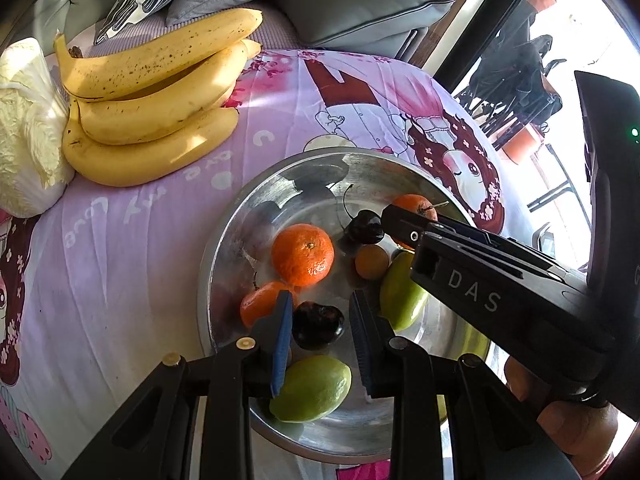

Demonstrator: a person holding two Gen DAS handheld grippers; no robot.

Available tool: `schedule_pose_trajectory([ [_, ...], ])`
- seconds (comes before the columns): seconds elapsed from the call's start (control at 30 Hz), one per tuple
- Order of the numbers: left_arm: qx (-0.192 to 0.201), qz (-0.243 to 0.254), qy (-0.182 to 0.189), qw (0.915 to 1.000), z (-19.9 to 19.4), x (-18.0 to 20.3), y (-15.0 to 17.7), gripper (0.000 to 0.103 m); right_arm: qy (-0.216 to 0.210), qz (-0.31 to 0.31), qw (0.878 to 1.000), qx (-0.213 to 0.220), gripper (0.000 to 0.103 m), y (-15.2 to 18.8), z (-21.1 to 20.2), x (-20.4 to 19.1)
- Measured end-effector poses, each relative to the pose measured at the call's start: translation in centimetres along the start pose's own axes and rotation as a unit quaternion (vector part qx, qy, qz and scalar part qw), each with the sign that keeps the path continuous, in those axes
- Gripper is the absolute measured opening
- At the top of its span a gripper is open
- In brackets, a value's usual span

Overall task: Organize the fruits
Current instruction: 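Open the left tool releasing the cherry while the right tool releases the tangerine into the bowl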

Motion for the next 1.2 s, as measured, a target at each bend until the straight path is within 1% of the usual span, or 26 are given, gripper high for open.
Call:
schedule_pose_trajectory([
  [0.17, -0.003, -0.003, 0.0, 1.0, 0.0, -0.1, 0.1, 0.032, 0.007, -0.003, 1.0, -0.002, 0.041, 0.0, 0.1, 0.0],
  [0.37, 0.001, -0.014, -0.003, 0.9999, -0.4, -0.7, 0.0, 0.033, 0.014, -0.005, 1.0, 0.001, 0.044, 0.0, 0.0, 0.1],
  [0.43, 0.004, -0.02, -0.007, 0.9998, -0.6, -1.1, -0.1, 0.036, 0.016, -0.005, 1.0, 0.002, 0.046, -0.1, -0.1, 0.1],
  [0.57, 0.01, -0.046, -0.019, 0.9987, -1.1, -2.6, -0.3, 0.037, 0.015, -0.004, 1.0, 0.008, 0.047, -0.2, -0.4, 0.1],
  [0.63, 0.011, -0.067, -0.031, 0.9972, -1.3, -3.8, -0.3, 0.037, 0.016, -0.004, 1.0, 0.013, 0.05, -0.2, -0.5, 0.1],
  [0.7, 0.01, -0.09, -0.049, 0.9947, -1.4, -5.2, -0.3, 0.038, 0.015, -0.004, 1.0, 0.017, 0.05, -0.3, -0.7, 0.0],
  [0.8, 0.006, -0.129, -0.087, 0.9878, -1.3, -7.7, 0.0, 0.038, 0.015, -0.003, 1.0, 0.02, 0.05, -0.3, -0.9, 0.0],
  [0.87, -0.002, -0.155, -0.112, 0.9816, -1.1, -9.4, 0.3, 0.038, 0.015, -0.003, 1.0, 0.024, 0.05, -0.3, -1.0, -0.1],
  [0.93, -0.012, -0.178, -0.128, 0.9757, -0.8, -10.9, 0.8, 0.039, 0.015, -0.003, 0.999, 0.029, 0.05, -0.4, -1.2, -0.1],
  [0.97, -0.017, -0.188, -0.136, 0.9725, -0.7, -11.6, 1.0, 0.041, 0.016, -0.003, 0.999, 0.033, 0.05, -0.5, -1.3, -0.1],
  [1.0, -0.02, -0.195, -0.141, 0.9703, -0.6, -12.1, 1.1, 0.046, 0.016, -0.004, 0.999, 0.036, 0.051, -0.6, -1.4, -0.2],
  [1.03, -0.021, -0.202, -0.146, 0.9683, -0.6, -12.6, 1.3, 0.05, 0.016, -0.004, 0.999, 0.038, 0.054, -0.6, -1.5, -0.2],
  [1.07, -0.022, -0.207, -0.15, 0.9666, -0.6, -13.0, 1.3, 0.051, 0.015, -0.005, 0.999, 0.04, 0.056, -0.7, -1.6, -0.3],
  [1.1, -0.021, -0.21, -0.152, 0.9656, -0.7, -13.2, 1.4, 0.053, 0.014, -0.006, 0.999, 0.042, 0.058, -0.7, -1.6, -0.3],
  [1.2, -0.02, -0.214, -0.161, 0.9632, -0.9, -13.6, 1.4, 0.063, 0.014, -0.014, 0.999, 0.044, 0.058, -0.7, -1.7, -0.7],
])
Point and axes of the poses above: each gripper's, at about its wrist camera, not at the fingertips, and z roughly the way its jaws point, x to its right, y to its underside, the point moved 5 cm from there along z, roughly the way its jaws point, and after that the axes turned 7 degrees about -y, right-handed, at the moved point
